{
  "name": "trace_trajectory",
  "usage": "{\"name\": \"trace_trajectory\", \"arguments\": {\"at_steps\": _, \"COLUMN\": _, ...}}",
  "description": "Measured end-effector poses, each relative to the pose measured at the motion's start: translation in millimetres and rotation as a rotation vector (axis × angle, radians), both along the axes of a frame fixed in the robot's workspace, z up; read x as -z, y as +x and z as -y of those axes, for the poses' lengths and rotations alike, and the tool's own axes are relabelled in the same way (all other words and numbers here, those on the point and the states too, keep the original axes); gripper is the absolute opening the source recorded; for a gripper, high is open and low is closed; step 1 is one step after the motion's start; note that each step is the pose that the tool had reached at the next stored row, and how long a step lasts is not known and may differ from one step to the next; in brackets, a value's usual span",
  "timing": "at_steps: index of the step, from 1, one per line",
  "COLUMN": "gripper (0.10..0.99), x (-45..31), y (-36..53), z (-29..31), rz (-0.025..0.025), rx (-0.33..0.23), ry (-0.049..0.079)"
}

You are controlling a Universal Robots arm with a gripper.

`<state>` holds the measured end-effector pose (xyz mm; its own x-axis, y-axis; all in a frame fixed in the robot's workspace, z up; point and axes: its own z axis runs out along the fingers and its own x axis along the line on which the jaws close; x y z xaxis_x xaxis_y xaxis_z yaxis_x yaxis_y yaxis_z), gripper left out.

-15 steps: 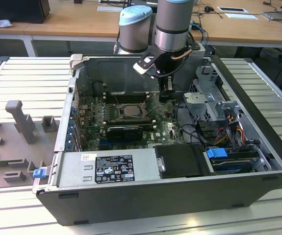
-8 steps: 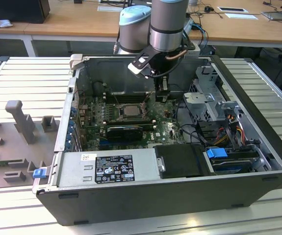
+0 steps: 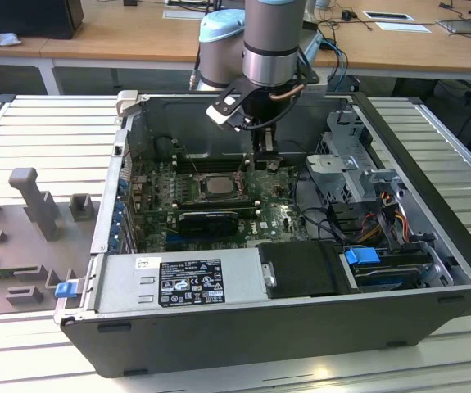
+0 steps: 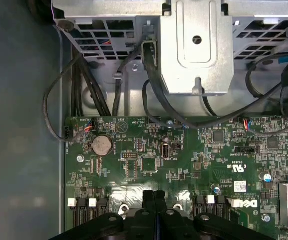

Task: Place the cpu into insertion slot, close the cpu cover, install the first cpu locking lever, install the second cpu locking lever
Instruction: 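Close the cpu cover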

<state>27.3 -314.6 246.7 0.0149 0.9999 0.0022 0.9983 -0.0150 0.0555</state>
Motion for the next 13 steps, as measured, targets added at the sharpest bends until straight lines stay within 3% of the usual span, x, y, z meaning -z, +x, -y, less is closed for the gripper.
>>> {"name": "trace_trajectory", "arguments": {"at_steps": 13, "gripper": 0.106, "x": 0.1, "y": -13.6, "z": 0.0, "rz": 0.0, "rx": 0.0, "ry": 0.0}}
